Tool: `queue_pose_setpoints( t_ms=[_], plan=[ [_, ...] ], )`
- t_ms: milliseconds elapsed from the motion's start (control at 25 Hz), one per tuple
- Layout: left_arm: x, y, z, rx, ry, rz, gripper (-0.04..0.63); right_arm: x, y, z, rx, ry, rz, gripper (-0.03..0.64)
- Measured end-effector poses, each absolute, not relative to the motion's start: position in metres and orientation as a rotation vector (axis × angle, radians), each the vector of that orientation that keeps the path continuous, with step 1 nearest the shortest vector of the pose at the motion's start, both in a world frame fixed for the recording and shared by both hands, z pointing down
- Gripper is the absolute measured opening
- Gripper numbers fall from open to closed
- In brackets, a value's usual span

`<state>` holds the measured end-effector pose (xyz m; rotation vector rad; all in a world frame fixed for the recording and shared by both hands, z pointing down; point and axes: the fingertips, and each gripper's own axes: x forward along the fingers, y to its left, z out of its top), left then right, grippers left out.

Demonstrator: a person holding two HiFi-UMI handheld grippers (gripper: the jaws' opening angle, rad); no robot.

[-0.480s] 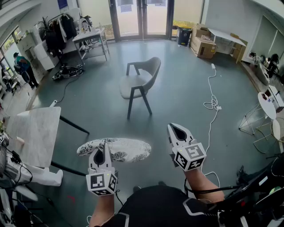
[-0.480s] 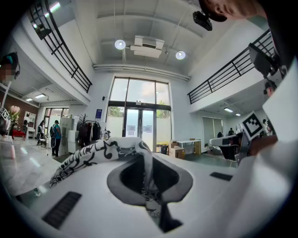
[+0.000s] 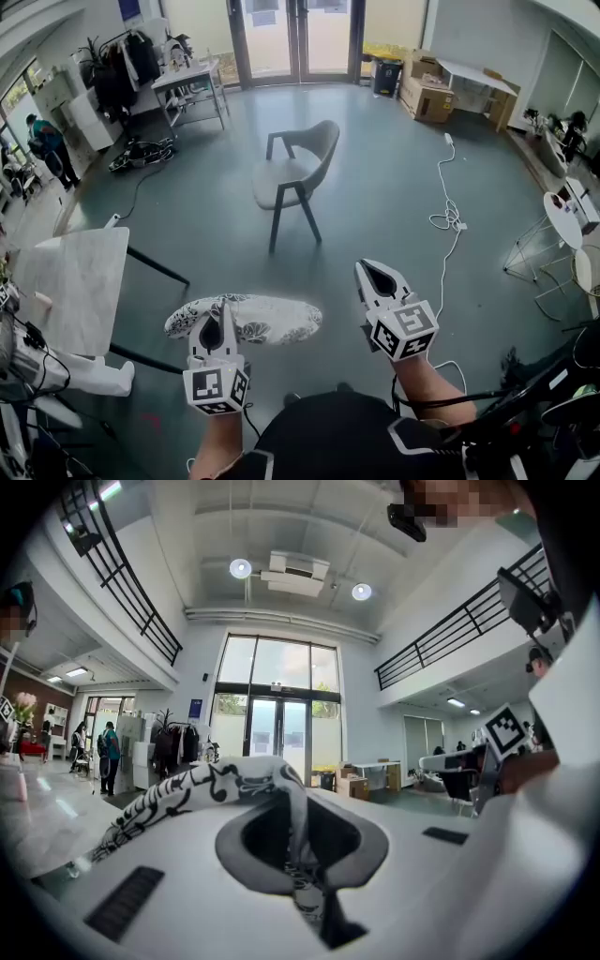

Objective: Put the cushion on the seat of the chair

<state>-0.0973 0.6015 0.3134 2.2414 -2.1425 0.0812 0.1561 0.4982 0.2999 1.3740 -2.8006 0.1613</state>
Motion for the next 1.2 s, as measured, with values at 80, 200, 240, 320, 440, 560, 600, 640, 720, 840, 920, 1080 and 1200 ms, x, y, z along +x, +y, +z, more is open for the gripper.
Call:
queue_pose_setpoints(
  t_ms=[80,200,240,320,440,560,600,640,720,840,920,1080,1200],
  plan=[
    [-0.099,0.602,0.315,2.243,-2.140,0.082,0.021,0.153,0.501,0.298,1.370,-2.813,0.153,0.009],
    [-0.104,0.603,0.315,2.243,-2.140,0.075,0.021,0.146,0.503,0.296,1.354,-2.815,0.143,0.009],
    [-0.105,0.603,0.315,2.242,-2.139,0.072,0.021,0.144,0.503,0.295,1.353,-2.814,0.140,0.009],
    [-0.109,0.604,0.315,2.240,-2.140,0.071,0.021,0.140,0.503,0.294,1.350,-2.813,0.142,0.011],
    [-0.118,0.606,0.316,2.237,-2.141,0.074,0.021,0.130,0.503,0.295,1.345,-2.814,0.143,0.011],
    [-0.130,0.608,0.316,2.238,-2.142,0.074,0.021,0.119,0.506,0.294,1.345,-2.817,0.137,0.010],
    [-0.134,0.609,0.316,2.239,-2.143,0.073,0.021,0.115,0.507,0.294,1.347,-2.817,0.135,0.011],
    [-0.139,0.610,0.317,2.241,-2.143,0.073,0.021,0.111,0.508,0.294,1.349,-2.816,0.134,0.011],
    [-0.149,0.612,0.318,2.245,-2.142,0.072,0.021,0.102,0.510,0.294,1.358,-2.815,0.132,0.011],
    [-0.162,0.616,0.317,2.260,-2.139,0.066,0.021,0.091,0.514,0.296,1.372,-2.809,0.129,0.011],
    [-0.167,0.618,0.317,2.278,-2.129,0.067,0.021,0.086,0.518,0.298,1.377,-2.802,0.128,0.011],
    [-0.174,0.619,0.319,2.301,-2.108,0.063,0.021,0.075,0.521,0.301,1.378,-2.791,0.120,0.011],
    [-0.177,0.615,0.318,2.298,-2.110,0.055,0.021,0.073,0.517,0.300,1.376,-2.794,0.124,0.011]
  ],
)
